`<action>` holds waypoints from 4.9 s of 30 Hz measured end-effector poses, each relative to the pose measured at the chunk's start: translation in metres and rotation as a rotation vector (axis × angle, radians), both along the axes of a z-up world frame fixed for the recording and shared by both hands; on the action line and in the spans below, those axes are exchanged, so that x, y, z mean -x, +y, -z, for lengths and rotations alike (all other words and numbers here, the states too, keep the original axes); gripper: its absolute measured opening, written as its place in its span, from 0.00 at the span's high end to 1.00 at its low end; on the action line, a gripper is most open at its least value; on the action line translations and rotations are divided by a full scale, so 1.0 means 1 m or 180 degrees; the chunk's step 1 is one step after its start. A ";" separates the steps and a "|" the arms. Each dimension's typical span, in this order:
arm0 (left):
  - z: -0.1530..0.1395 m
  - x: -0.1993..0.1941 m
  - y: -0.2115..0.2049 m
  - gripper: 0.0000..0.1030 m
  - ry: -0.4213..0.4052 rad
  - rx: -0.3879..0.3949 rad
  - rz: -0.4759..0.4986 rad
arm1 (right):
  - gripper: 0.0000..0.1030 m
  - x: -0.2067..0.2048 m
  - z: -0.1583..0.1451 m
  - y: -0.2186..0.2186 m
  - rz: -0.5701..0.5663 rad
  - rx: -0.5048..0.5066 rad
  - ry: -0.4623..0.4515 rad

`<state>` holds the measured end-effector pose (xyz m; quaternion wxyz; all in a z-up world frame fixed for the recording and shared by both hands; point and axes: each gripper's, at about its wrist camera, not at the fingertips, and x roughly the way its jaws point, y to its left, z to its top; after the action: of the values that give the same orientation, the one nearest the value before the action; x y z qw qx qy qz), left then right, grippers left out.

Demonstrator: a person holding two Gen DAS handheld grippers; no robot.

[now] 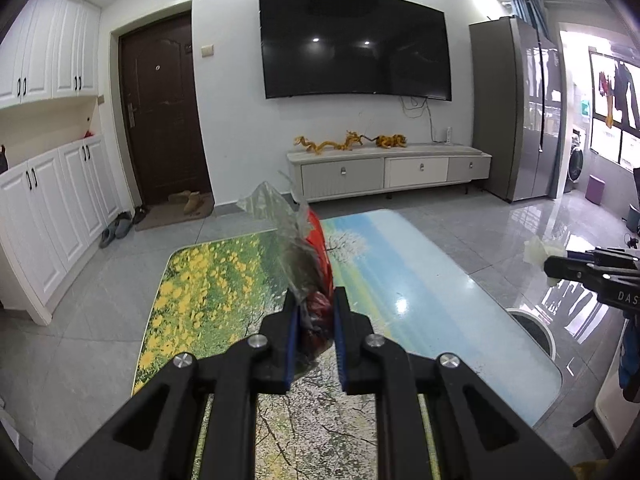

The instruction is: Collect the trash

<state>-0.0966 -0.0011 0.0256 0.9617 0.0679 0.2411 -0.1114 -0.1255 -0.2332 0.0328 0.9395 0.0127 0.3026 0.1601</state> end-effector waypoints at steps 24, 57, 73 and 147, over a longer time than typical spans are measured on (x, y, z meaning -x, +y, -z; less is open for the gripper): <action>0.030 -0.049 -0.190 0.86 0.0302 -0.0867 0.0898 | 0.81 0.005 0.074 -0.174 0.1158 -0.0525 0.0220; 0.112 -0.106 -0.412 0.43 0.1732 -0.0113 0.2283 | 0.53 0.002 0.178 -0.301 0.2057 -0.0729 0.1032; 0.032 -0.082 -0.249 0.34 0.0648 -0.0144 0.1151 | 0.34 -0.010 0.082 -0.220 0.1625 -0.0411 0.0445; -0.057 0.078 0.029 0.00 -0.0825 0.0293 -0.1047 | 0.00 0.077 -0.059 0.011 0.1495 0.0493 -0.1195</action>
<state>-0.1746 0.0283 0.0821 0.9920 -0.0026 0.1180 0.0459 -0.2020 -0.2225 0.0916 0.9884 -0.0191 0.1239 -0.0854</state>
